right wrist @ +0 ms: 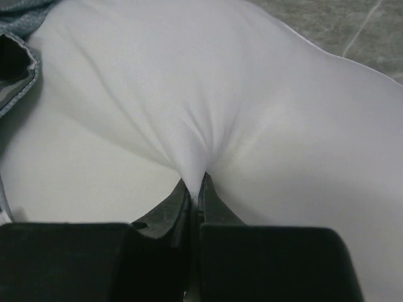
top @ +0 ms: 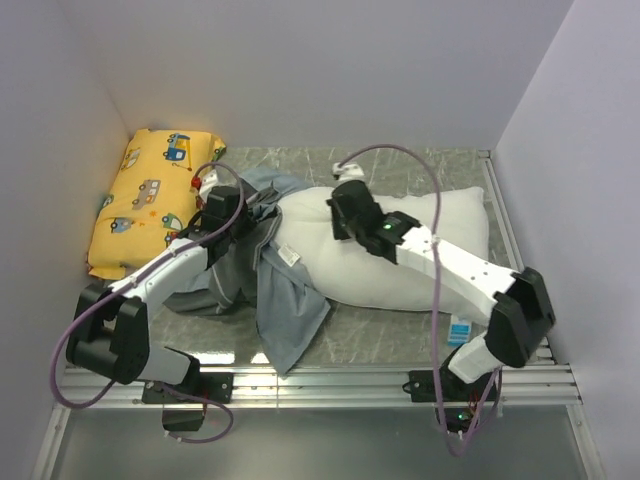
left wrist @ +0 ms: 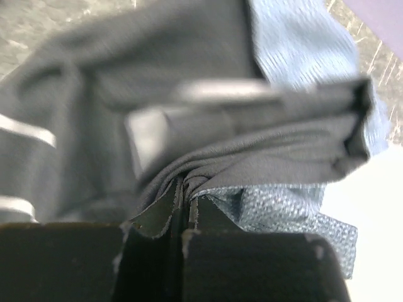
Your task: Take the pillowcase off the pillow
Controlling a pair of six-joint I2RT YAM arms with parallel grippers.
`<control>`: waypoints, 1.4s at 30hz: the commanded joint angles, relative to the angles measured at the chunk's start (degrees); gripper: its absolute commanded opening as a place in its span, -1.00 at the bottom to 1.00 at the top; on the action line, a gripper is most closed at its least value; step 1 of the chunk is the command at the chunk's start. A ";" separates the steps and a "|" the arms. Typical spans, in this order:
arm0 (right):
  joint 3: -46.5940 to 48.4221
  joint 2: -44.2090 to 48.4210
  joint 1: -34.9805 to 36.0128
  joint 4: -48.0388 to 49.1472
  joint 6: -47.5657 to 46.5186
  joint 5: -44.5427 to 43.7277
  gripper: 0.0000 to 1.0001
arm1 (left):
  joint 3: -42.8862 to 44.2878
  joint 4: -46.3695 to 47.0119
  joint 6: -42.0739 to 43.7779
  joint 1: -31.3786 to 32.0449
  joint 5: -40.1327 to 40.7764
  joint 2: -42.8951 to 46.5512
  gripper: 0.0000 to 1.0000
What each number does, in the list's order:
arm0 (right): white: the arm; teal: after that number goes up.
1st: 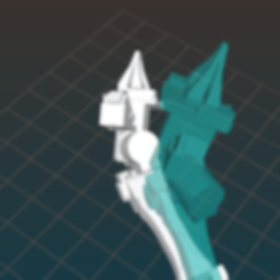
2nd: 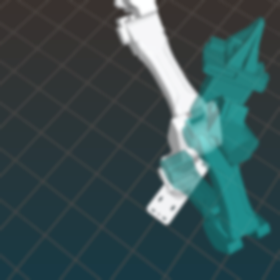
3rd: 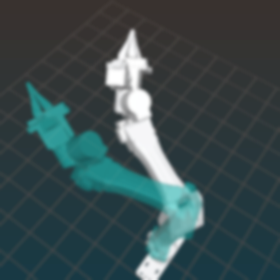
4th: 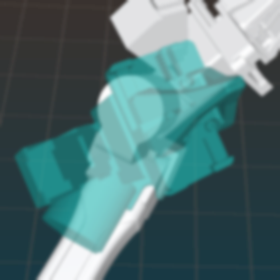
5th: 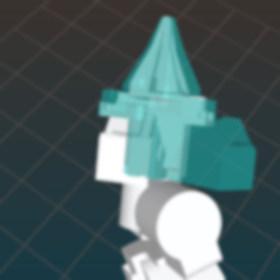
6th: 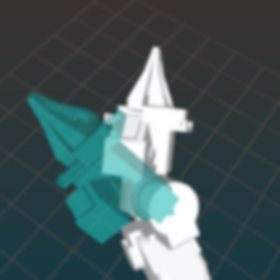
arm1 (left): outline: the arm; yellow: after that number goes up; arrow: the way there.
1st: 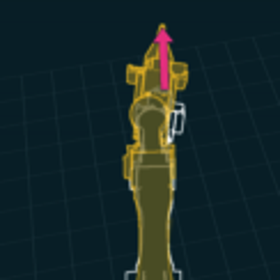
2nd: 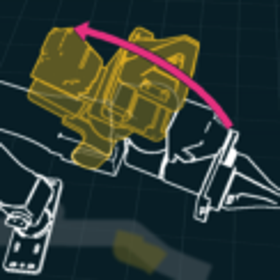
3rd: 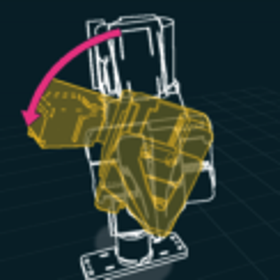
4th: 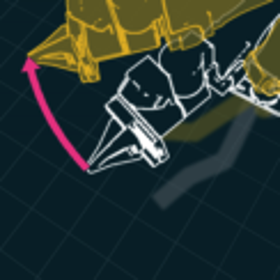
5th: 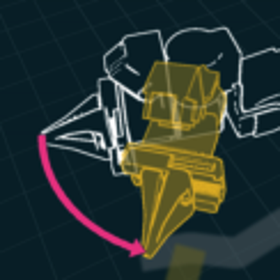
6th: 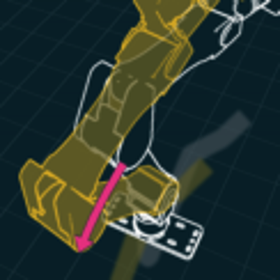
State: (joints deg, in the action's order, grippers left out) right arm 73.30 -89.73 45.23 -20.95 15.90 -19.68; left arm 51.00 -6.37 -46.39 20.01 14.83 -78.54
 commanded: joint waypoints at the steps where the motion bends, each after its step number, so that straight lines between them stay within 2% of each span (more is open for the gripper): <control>1: -4.64 8.86 -7.16 -7.00 1.68 -2.73 -1.00 | -1.17 0.66 -1.86 -2.60 3.45 -3.19 -0.99; 5: -7.29 18.51 -10.69 -5.25 1.94 0.95 -1.00 | -1.00 1.63 -1.42 -4.01 2.74 -4.51 -0.99; 14: -4.57 26.27 -13.59 -5.77 3.17 3.68 -1.00 | -1.26 1.71 -0.63 -5.85 2.93 -5.04 -0.99; 23: 3.16 27.95 -16.93 -5.86 4.66 9.83 -1.00 | -0.91 1.89 -1.86 -8.32 0.99 -4.08 -0.99; 31: 7.73 28.12 -18.42 -6.21 5.19 10.63 -1.00 | -1.26 2.07 -2.74 -9.64 0.38 -1.09 -0.99; 42: 11.61 30.32 -22.21 -6.74 6.77 13.97 -1.00 | -0.29 2.24 -2.56 -15.96 -2.26 -1.70 -0.99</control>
State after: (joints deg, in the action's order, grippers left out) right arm 77.54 -67.57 26.20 -36.16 22.11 1.54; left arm 50.81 -0.60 -50.68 9.52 1.72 -78.94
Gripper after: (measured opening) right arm 0.038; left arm 0.034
